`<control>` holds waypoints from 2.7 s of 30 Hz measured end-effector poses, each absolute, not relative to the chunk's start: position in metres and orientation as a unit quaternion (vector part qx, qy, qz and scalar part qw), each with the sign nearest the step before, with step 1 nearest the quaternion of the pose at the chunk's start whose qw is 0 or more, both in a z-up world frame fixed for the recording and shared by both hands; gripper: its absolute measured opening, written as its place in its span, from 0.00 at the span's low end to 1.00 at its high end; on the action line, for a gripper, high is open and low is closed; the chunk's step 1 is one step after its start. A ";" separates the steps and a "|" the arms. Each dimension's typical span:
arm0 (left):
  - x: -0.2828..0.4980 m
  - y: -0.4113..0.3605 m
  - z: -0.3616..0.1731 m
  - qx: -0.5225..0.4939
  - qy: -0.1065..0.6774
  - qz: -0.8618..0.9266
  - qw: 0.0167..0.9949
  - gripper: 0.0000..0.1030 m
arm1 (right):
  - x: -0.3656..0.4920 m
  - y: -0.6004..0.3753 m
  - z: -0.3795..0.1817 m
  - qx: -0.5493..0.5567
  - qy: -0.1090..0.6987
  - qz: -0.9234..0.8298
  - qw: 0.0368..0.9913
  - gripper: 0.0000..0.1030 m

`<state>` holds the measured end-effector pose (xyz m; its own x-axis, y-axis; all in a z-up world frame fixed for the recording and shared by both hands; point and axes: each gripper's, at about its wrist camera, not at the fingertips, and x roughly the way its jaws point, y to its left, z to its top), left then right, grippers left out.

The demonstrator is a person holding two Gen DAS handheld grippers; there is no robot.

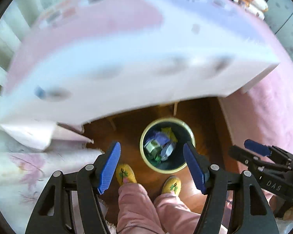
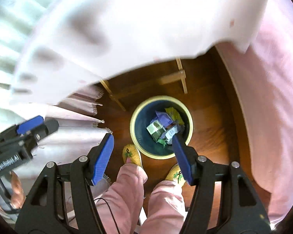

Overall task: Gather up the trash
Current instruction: 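Raise both open tools back toward the table, then grasp the red-and-white B.Duck box with the right tool while the left tool grasps the black TALOPN card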

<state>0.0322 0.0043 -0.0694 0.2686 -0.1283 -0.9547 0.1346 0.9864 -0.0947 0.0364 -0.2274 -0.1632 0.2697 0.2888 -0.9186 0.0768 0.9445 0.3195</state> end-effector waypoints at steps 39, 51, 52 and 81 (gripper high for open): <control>0.190 -0.034 0.283 0.078 0.429 -0.067 0.897 0.75 | 0.176 -0.261 0.208 0.002 0.329 0.154 0.932 0.63; 0.442 -0.014 0.244 0.104 0.459 -0.115 0.875 0.75 | 0.401 -0.232 0.220 -0.057 0.363 0.124 0.922 0.68; 0.462 -0.011 0.235 0.105 0.462 -0.115 0.873 0.76 | 0.427 -0.228 0.213 -0.061 0.373 0.125 0.917 0.69; 0.728 0.030 -0.036 0.115 0.600 -0.178 0.771 0.76 | 0.732 -0.109 -0.046 -0.333 0.477 0.244 0.776 0.76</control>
<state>0.7277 0.0302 -0.0359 0.2163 -0.1362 -0.9668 0.4130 0.9100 -0.0358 0.7324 -0.1086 -0.0457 0.4254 0.0606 -0.9030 -0.6961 0.6596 -0.2837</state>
